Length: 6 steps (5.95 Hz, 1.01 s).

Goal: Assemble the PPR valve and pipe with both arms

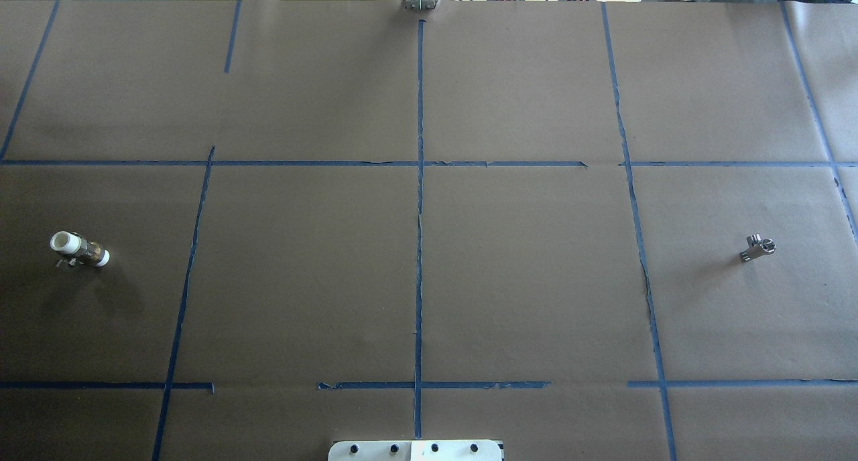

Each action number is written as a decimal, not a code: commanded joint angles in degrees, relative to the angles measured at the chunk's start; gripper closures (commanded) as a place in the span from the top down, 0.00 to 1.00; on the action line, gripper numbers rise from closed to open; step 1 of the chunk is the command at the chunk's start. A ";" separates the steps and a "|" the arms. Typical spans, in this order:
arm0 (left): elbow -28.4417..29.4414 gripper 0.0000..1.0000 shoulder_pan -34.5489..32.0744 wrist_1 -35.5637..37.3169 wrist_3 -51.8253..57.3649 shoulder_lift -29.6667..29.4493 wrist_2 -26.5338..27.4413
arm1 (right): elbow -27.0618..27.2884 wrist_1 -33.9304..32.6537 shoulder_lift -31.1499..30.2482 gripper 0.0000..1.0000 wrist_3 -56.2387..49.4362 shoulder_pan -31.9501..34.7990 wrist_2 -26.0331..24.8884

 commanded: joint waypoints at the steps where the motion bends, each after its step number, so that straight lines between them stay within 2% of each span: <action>1: -0.79 1.00 0.13 -0.26 0.14 0.59 -0.27 | -0.25 3.39 -0.98 1.00 -0.27 -0.28 0.33; 2: -0.98 1.00 0.13 -0.52 0.14 0.33 -0.10 | -0.16 3.50 -1.34 1.00 0.08 -0.37 0.42; 4: -0.72 1.00 1.71 -7.53 -0.03 0.77 -0.01 | -0.25 4.12 -1.43 1.00 0.43 -0.90 1.29; 6: -1.50 1.00 6.95 -7.91 -0.04 -0.10 -0.18 | -0.25 4.21 -1.43 1.00 0.52 -1.51 2.09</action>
